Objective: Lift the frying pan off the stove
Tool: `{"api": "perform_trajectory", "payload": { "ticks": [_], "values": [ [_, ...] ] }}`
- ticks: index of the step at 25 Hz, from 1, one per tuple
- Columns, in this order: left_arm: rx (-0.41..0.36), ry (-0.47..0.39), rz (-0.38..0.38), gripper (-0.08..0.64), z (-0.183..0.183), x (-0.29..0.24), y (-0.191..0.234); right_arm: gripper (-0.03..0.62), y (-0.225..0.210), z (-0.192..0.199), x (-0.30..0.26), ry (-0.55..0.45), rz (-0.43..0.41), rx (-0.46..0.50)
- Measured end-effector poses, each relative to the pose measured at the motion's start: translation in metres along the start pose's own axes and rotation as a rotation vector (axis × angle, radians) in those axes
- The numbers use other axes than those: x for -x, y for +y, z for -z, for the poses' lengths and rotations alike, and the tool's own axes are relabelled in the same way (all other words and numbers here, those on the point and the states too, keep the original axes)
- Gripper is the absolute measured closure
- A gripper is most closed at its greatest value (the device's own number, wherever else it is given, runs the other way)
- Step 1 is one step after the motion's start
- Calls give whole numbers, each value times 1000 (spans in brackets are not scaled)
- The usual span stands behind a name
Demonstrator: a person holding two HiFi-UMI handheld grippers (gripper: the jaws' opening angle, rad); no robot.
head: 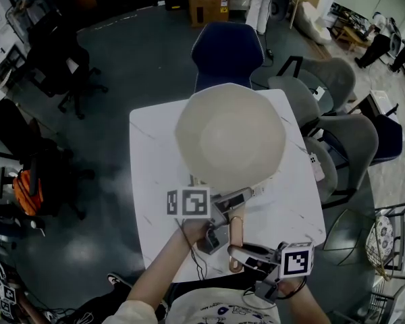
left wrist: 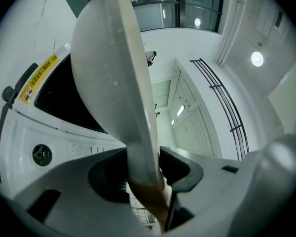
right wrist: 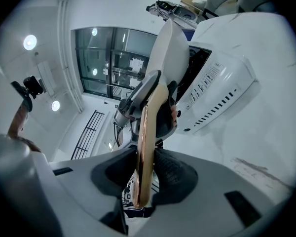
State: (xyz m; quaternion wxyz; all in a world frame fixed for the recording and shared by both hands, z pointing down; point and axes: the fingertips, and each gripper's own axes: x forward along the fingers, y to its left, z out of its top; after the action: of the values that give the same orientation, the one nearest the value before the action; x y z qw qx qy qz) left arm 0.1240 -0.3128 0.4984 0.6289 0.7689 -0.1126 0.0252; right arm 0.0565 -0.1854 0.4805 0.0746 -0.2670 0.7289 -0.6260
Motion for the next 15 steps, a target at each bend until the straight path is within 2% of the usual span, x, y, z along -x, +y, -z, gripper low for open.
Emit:
{"api": "perform_trajectory", "payload": {
  "ticks": [5,15],
  "values": [
    [37,-40,46,397,-3,1,-1,468,4,-3,0,-17,-32,-4],
    [98,-65,90,399,-6,3,1,468,2,-1,-1,1,-26,-5]
  ]
}}
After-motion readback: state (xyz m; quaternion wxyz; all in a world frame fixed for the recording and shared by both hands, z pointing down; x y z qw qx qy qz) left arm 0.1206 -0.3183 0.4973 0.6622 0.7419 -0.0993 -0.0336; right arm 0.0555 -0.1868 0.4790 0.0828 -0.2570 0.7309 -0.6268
